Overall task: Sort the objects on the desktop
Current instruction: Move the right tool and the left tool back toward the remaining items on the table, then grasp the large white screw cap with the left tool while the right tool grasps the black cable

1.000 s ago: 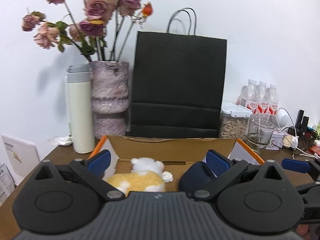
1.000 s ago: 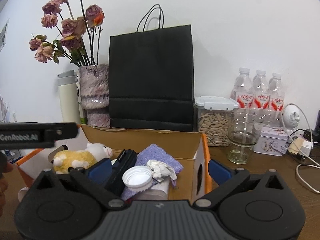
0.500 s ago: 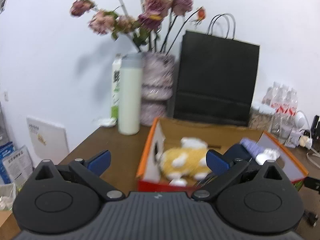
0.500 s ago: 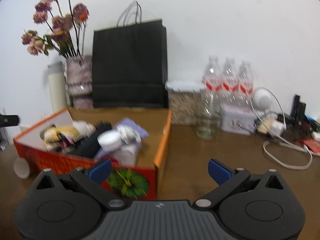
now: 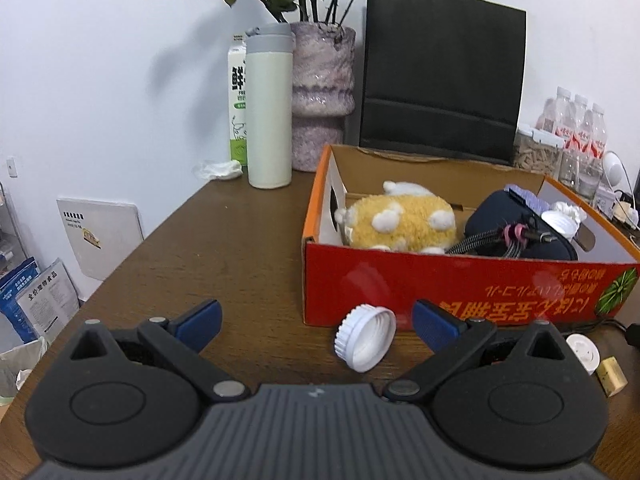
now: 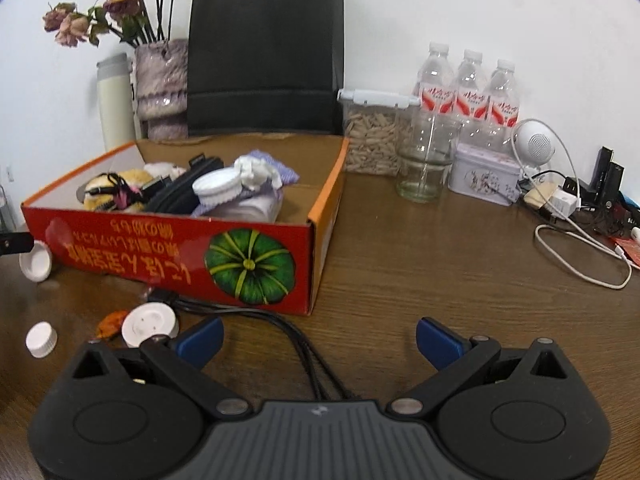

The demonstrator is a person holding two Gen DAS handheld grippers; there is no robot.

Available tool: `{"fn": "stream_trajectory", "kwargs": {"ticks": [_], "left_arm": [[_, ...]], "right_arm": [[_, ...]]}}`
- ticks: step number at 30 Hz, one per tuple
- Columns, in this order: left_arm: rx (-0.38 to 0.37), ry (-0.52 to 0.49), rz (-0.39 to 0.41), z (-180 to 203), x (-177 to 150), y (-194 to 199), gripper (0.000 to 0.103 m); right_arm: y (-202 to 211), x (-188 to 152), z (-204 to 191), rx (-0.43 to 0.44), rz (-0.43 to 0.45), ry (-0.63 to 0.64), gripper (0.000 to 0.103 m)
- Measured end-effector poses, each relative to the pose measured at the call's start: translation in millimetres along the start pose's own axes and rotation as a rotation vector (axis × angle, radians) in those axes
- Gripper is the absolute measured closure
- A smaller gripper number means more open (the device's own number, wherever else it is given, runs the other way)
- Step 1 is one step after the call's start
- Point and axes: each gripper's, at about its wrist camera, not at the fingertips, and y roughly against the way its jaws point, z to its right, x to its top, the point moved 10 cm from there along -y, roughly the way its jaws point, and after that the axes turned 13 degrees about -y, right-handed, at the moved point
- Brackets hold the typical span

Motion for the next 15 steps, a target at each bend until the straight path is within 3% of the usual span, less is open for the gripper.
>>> {"fn": "stream_trajectory", "kwargs": {"ticks": [4,11,13,15], "left_arm": [[-0.007,-0.008,-0.019,2,-2,-7,0.0],[-0.027,-0.019,-0.037,6,-1,-20,0.0],[-0.036,-0.023,-0.035,9,0,-21,0.001],[-0.047,-0.029,-0.032,12,1,-21,0.011]], "right_arm": [[-10,-6,-2,-0.016,-0.046,0.027,0.008],[-22,0,-4,0.039,-0.07,0.004,0.024],[-23,1,-8,0.064,-0.073,0.018,0.038],[-20,1,-14,0.091,-0.075,0.038,0.068]]}}
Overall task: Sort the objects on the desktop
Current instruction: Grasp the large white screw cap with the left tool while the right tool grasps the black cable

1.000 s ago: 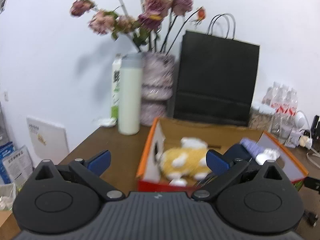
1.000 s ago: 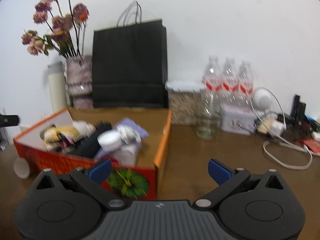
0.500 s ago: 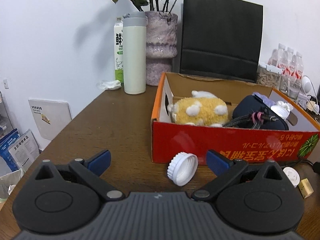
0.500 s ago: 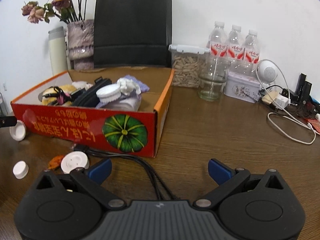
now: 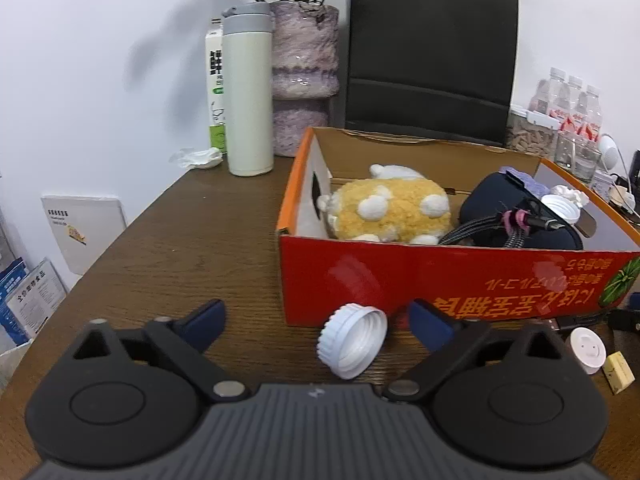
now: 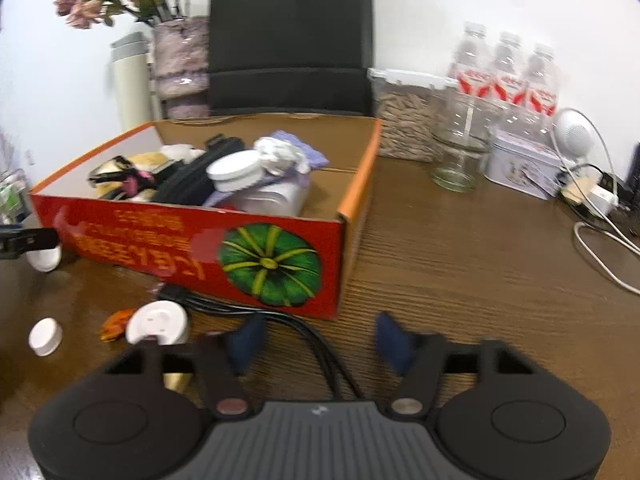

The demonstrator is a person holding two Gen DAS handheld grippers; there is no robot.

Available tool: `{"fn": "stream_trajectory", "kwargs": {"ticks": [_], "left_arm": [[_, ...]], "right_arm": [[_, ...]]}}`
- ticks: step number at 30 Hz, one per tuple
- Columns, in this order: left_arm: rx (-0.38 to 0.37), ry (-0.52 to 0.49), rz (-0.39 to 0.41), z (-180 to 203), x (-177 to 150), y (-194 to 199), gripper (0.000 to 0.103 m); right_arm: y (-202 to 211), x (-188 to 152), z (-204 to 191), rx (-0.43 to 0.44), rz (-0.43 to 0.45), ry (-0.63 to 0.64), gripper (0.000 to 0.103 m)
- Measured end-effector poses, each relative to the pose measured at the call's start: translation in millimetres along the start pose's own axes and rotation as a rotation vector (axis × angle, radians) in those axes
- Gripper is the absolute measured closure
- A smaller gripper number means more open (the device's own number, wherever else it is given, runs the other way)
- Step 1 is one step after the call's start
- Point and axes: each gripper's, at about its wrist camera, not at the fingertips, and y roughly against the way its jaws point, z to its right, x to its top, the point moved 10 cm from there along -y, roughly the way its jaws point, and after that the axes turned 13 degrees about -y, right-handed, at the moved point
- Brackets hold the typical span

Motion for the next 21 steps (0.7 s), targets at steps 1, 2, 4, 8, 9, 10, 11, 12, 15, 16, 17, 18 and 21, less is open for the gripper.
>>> {"fn": "stream_trajectory", "kwargs": {"ticks": [1,2,4,8,9,10,11,12,15,16,17,18,21], "left_arm": [[-0.005,-0.004,0.0,2,0,0,0.015],[-0.009,-0.013,-0.003,4,0,-1,0.023],[-0.03,-0.026,-0.009,8,-1,-2,0.036],[-0.082,-0.056,-0.025,18,-3,-2,0.067],[-0.084,-0.06,-0.023,19,-3,-2,0.068],[-0.09,-0.06,-0.017,20,-3,0,0.068],[-0.092,-0.063,-0.011,21,-2,1,0.083],[-0.095,-0.072,-0.009,22,-1,2,0.087],[-0.099,-0.083,0.001,24,0,7,0.087],[-0.097,-0.088,0.005,25,0,8,0.087],[-0.097,-0.092,0.008,25,0,9,0.087],[-0.099,-0.093,0.01,25,0,11,0.087],[-0.104,-0.093,0.017,26,2,14,0.087]], "right_arm": [[1,-1,-4,0.016,-0.003,0.014,0.077],[3,-2,-8,0.03,-0.007,0.028,0.088],[7,-6,-14,0.042,-0.01,0.054,0.093],[11,-9,-21,0.051,-0.002,0.073,0.097],[13,-9,-22,0.055,0.003,0.074,0.1],[14,-9,-24,0.061,0.005,0.075,0.102],[17,-9,-26,0.068,0.01,0.076,0.102],[18,-9,-27,0.076,0.013,0.079,0.102],[24,-12,-33,0.094,0.007,0.1,0.102],[26,-13,-34,0.095,0.008,0.104,0.102],[28,-14,-35,0.093,0.009,0.107,0.102],[29,-14,-35,0.089,0.013,0.109,0.102],[33,-15,-32,0.073,0.018,0.11,0.102]]}}
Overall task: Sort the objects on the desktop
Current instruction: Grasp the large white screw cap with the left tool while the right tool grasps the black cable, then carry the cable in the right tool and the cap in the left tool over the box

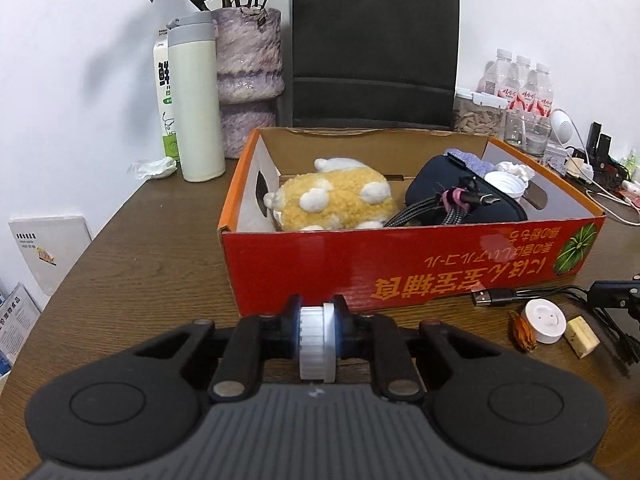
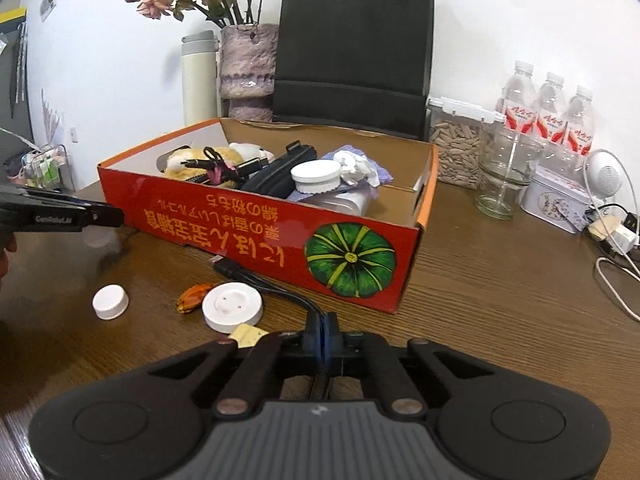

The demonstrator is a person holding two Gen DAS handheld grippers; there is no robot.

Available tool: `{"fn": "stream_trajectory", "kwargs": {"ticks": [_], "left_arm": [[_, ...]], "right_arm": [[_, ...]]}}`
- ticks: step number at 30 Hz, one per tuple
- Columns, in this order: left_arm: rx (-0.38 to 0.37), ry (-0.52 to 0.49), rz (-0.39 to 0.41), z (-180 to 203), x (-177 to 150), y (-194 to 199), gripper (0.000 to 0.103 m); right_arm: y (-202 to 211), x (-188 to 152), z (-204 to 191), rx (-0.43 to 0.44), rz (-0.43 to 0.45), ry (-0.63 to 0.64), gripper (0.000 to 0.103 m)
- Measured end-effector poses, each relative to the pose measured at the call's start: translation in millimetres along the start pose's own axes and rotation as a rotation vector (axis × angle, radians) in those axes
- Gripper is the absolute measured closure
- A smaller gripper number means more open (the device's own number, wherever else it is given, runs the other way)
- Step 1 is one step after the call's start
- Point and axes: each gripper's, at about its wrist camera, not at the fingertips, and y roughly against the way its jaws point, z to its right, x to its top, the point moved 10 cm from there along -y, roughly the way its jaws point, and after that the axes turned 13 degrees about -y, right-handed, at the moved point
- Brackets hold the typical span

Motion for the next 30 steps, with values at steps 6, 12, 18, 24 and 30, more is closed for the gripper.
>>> {"fn": "stream_trajectory", "kwargs": {"ticks": [6,12,18,24,30], "left_arm": [[-0.004,0.01,0.009,-1,1,5,0.087],[-0.009,0.015,0.017,0,3,9,0.087],[-0.016,0.007,0.02,3,5,10,0.087],[-0.019,0.007,0.02,5,4,10,0.087],[-0.033,0.008,0.01,5,3,8,0.087]], "right_arm": [[9,-6,7,-0.015,-0.008,-0.009,0.102],[9,-10,15,-0.021,-0.016,-0.036,0.094],[-2,-5,8,0.01,-0.02,0.004,0.067],[-27,7,4,0.044,-0.035,0.021,0.061],[-30,7,-2,0.135,-0.065,0.033,0.09]]}}
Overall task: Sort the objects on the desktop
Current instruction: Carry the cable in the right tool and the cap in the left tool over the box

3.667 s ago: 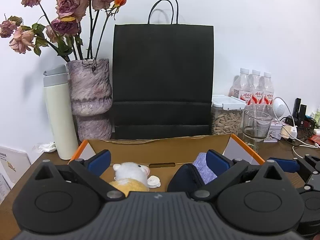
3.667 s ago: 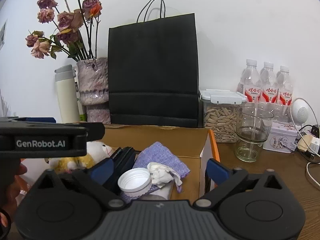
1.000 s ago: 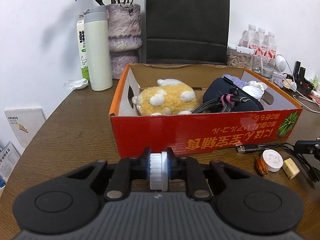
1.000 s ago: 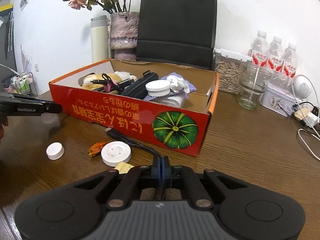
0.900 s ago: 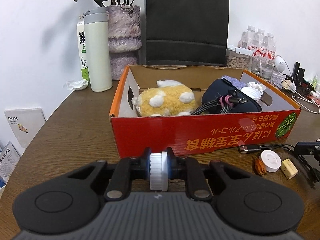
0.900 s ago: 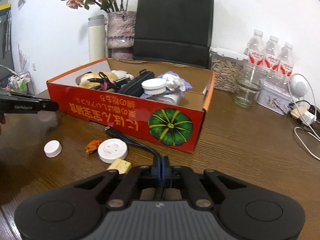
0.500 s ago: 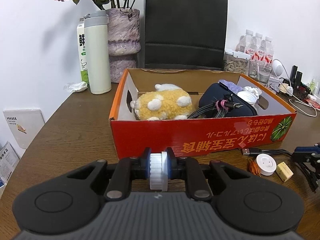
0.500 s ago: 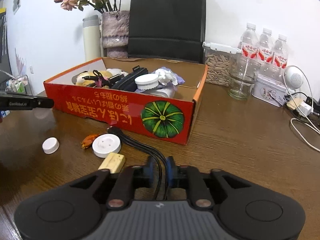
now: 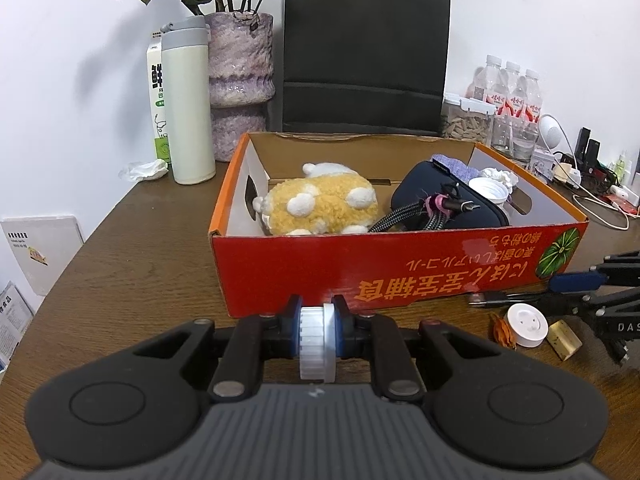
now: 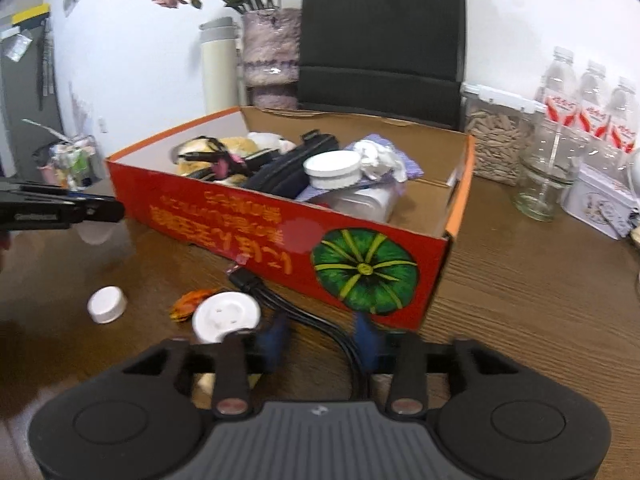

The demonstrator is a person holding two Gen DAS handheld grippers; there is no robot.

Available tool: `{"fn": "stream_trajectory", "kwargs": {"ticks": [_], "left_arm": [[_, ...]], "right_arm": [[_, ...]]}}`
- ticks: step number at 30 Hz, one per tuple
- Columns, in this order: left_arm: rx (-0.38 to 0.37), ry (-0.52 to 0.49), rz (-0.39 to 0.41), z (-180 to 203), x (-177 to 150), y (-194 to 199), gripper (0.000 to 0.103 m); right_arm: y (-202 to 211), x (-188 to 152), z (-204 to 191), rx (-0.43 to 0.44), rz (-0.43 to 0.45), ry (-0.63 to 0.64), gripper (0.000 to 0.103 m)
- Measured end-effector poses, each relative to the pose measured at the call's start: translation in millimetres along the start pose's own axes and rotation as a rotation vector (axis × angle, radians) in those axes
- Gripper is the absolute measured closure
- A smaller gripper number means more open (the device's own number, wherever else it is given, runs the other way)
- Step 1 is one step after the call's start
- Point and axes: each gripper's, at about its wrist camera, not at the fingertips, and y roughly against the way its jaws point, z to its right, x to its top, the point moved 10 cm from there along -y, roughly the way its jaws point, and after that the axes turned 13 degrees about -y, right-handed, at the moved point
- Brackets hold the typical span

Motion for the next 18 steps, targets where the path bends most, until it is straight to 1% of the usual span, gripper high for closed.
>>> {"fn": "stream_trajectory", "kwargs": {"ticks": [3,7,13,18], "left_arm": [[-0.001,0.001,0.001,0,0,0,0.087],[0.004,0.005,0.008,-2,1,1,0.087],[0.012,0.012,0.034,-2,3,12,0.087],[0.016,0.004,0.058,4,4,23,0.087]], "right_arm": [[5,-5,-6,0.034,-0.009,0.001,0.097],[11,-10,-13,0.011,0.012,0.013,0.099],[36,-8,-22,-0.025,0.104,0.025,0.1],[64,-1,-28,-0.033,0.189,0.011,0.1]]}}
